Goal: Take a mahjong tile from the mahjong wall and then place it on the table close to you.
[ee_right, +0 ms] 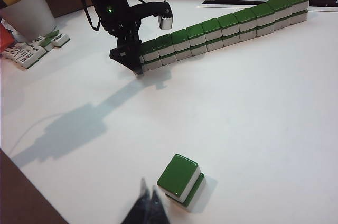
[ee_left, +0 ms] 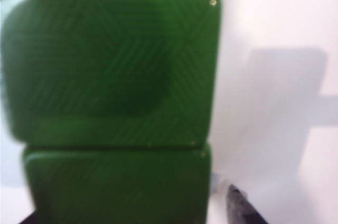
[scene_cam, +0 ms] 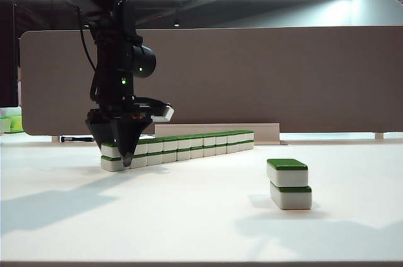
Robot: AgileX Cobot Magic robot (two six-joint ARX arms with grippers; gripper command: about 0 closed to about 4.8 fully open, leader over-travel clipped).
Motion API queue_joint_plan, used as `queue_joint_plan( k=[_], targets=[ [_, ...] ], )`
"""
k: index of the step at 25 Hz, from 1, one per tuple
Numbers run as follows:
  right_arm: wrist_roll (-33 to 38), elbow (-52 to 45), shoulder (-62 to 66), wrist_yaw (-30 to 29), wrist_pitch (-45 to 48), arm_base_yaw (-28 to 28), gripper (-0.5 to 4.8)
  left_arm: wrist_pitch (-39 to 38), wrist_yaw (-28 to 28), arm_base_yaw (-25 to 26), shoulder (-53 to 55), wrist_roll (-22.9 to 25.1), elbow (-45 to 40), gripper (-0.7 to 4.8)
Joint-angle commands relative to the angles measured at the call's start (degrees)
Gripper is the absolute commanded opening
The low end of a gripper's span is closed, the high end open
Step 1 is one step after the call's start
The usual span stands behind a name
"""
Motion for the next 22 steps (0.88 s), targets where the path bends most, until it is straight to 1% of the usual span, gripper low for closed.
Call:
queue_joint_plan(
  k=[1, 9, 10, 12, 22],
  targets=[
    [0.0, 0.2, 0.0, -0.2, 0.6, 0.0, -0.01, -0.3, -0.2, 0.2, 0.1, 0.0, 0.0, 3.64],
    [0.0, 0.2, 0.0, 0.1, 0.7, 0.0, -0.01, 0.1, -0.1, 0.3, 0.5, -0.1, 0.0, 3.6],
    [0.0, 0.2, 0.0, 0.1, 0.7, 0.0, -0.01, 0.0, -0.1, 0.3, 0.5, -0.1, 0.0, 3.3],
    [0.0, 0.2, 0.0, 0.1, 0.7, 0.0, -0.01, 0.0, -0.1, 0.3, 0.5, -0.1, 0.0, 3.15],
    [0.0, 0.2, 0.0, 0.1, 0.9, 0.0, -0.01, -1.2, 0.0, 0.3, 2.6, -0.2, 0.0, 3.06]
  ],
)
